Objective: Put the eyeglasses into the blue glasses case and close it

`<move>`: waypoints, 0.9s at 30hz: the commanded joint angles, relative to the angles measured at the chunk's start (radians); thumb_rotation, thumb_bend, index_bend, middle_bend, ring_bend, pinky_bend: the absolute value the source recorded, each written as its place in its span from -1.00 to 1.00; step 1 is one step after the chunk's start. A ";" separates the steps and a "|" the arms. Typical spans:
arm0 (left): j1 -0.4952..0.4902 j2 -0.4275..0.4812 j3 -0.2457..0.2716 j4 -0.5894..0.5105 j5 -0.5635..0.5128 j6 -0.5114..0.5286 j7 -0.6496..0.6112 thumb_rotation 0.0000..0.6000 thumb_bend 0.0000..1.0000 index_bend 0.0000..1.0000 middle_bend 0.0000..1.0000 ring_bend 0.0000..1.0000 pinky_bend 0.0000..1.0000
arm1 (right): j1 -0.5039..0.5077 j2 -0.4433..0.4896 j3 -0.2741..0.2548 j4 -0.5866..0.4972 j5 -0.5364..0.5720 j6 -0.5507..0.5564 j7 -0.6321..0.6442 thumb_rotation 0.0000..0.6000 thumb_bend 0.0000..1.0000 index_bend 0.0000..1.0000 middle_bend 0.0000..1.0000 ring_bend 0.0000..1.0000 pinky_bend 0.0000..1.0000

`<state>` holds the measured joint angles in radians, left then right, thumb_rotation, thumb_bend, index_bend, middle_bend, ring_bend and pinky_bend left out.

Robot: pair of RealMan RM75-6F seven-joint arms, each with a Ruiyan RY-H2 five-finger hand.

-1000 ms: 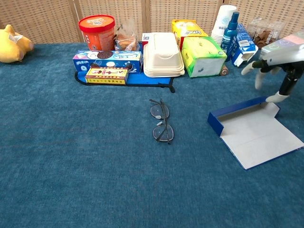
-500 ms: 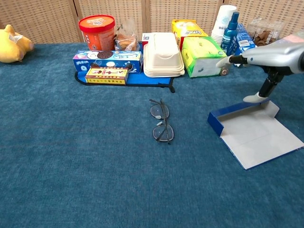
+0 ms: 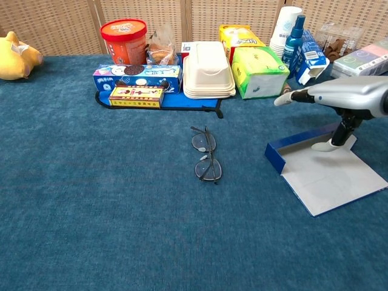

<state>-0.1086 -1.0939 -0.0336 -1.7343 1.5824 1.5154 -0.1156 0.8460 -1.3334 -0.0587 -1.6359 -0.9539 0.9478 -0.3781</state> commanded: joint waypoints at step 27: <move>0.020 0.006 0.011 -0.001 0.012 0.029 -0.006 1.00 -0.74 -0.62 -0.64 -0.80 -1.00 | -0.013 -0.136 0.183 0.272 0.126 -0.065 0.087 1.00 -0.41 -1.00 -0.93 -1.00 -0.79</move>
<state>-0.0884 -1.0875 -0.0226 -1.7350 1.5942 1.5443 -0.1219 0.8372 -1.4659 0.1200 -1.3709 -0.8344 0.8788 -0.2900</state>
